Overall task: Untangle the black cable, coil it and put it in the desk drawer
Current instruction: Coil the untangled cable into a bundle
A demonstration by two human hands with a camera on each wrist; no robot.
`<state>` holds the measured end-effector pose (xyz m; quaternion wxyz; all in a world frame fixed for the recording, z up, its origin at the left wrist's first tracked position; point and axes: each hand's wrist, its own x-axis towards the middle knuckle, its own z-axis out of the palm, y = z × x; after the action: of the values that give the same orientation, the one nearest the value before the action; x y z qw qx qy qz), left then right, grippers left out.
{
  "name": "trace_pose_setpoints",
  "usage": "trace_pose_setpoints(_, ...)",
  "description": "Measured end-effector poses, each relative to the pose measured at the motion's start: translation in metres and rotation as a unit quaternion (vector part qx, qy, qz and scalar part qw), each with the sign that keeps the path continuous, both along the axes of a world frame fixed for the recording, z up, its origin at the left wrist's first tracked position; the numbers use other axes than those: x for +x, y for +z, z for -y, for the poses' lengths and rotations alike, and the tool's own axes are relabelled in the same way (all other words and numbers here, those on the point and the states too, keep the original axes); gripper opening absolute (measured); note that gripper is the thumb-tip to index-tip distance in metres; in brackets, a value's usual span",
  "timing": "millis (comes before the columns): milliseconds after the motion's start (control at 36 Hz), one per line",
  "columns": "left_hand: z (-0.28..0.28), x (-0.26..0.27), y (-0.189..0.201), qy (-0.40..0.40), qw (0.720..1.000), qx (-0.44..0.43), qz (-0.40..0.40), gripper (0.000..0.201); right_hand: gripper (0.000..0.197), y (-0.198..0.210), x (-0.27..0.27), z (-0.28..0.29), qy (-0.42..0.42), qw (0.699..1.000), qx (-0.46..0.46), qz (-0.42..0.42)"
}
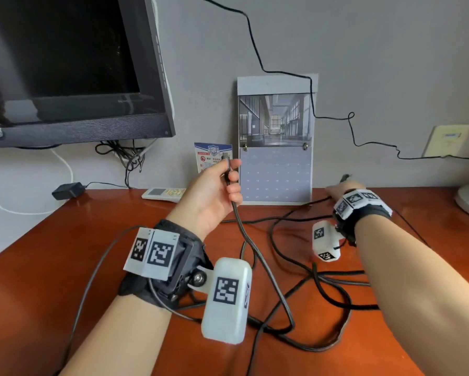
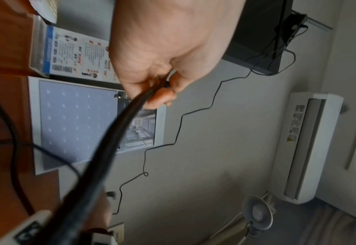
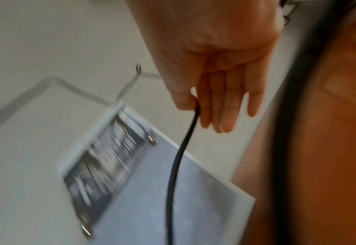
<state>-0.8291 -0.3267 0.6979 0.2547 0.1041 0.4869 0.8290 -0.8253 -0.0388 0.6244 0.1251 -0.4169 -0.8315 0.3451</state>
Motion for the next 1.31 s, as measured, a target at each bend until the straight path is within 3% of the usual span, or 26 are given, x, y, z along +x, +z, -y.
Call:
trace_pose_setpoints(28,-0.003,0.002,0.003,0.001,1.0,-0.003,-0.006,0.029,0.041,0.012,0.006,-0.001,-0.039,0.998,-0.005,-0.045)
trace_pose_setpoints(83,-0.013,0.006,0.01,0.004,1.0,-0.013,-0.023,0.028,0.033,0.033,0.012,-0.004,-0.058,0.969,-0.093,-0.222)
trace_pose_setpoints(139,-0.027,0.015,0.02,-0.001,0.998,-0.03,-0.053,0.026,0.028,0.06,0.027,0.002,-0.018,0.919,-0.147,-0.366)
trace_pose_setpoints(222,-0.05,0.029,0.04,-0.008,0.995,-0.054,-0.089,0.022,0.03,0.102,0.06,0.022,0.096,0.862,-0.187,-0.461)
trace_pose_setpoints(278,-0.065,0.038,0.057,-0.009,0.994,-0.045,-0.1,0.021,0.03,0.121,0.083,0.044,0.186,0.866,-0.186,-0.424)
trace_pose_setpoints(361,-0.085,0.054,0.085,-0.005,0.993,-0.021,-0.114,0.026,0.03,0.138,0.118,0.077,0.279,0.909,-0.11,-0.291)
trace_pose_setpoints(444,-0.099,0.076,0.107,-0.022,0.997,0.031,-0.072,0.019,0.032,0.145,0.144,0.093,0.28,0.935,0.085,-0.2)
trace_pose_setpoints(500,-0.107,0.091,0.116,-0.025,0.997,0.061,-0.05,0.013,0.036,0.147,0.156,0.095,0.258,0.931,0.206,-0.157)
trace_pose_setpoints(556,-0.113,0.102,0.119,-0.011,0.996,0.073,-0.049,0.017,0.039,0.149,0.169,0.096,0.237,0.927,0.26,-0.133)
trace_pose_setpoints(583,-0.115,0.107,0.12,-0.004,0.996,0.08,-0.049,0.021,0.038,0.151,0.177,0.096,0.237,0.93,0.241,-0.145)
trace_pose_setpoints(639,-0.118,0.113,0.123,-0.005,0.993,0.107,-0.051,0.028,0.032,0.151,0.188,0.096,0.263,0.936,0.102,-0.213)
trace_pose_setpoints(694,-0.119,0.123,0.126,-0.031,0.989,0.135,-0.058,0.031,0.026,0.149,0.205,0.096,0.298,0.913,-0.08,-0.269)
trace_pose_setpoints(750,-0.119,0.131,0.129,-0.058,0.985,0.148,-0.068,0.033,0.021,0.142,0.22,0.096,0.331,0.883,-0.169,-0.286)
trace_pose_setpoints(806,-0.116,0.135,0.135,-0.068,0.983,0.158,-0.066,0.034,0.027,0.134,0.23,0.094,0.386,0.866,-0.182,-0.261)
trace_pose_setpoints(889,-0.111,0.134,0.146,-0.063,0.978,0.196,-0.045,0.032,0.059,0.121,0.244,0.088,0.464,0.856,-0.147,-0.177)
trace_pose_setpoints(972,-0.103,0.132,0.161,-0.087,0.963,0.254,0.002,0.029,0.03,0.112,0.253,0.074,0.478,0.848,-0.162,-0.16)
trace_pose_setpoints(1055,-0.091,0.134,0.174,-0.169,0.935,0.308,0.051,0.033,0.034,0.108,0.259,0.054,0.483,0.836,-0.207,-0.158)
trace_pose_setpoints(1139,-0.082,0.148,0.175,-0.294,0.924,0.242,0.027,0.034,0.033,0.107,0.266,0.034,0.479,0.844,-0.194,-0.143)
trace_pose_setpoints(1222,-0.074,0.176,0.163,-0.378,0.921,0.068,-0.073,0.018,0.031,0.114,0.273,0.017,0.44,0.878,-0.153,-0.107)
trace_pose_setpoints(1250,-0.072,0.186,0.156,-0.411,0.905,0.006,-0.114,0.012,0.025,0.12,0.275,0.014,0.415,0.896,-0.128,-0.098)
trace_pose_setpoints(1305,-0.074,0.201,0.141,-0.493,0.844,-0.111,-0.181,0.011,0.014,0.136,0.279,0.01,0.359,0.925,-0.08,-0.098)
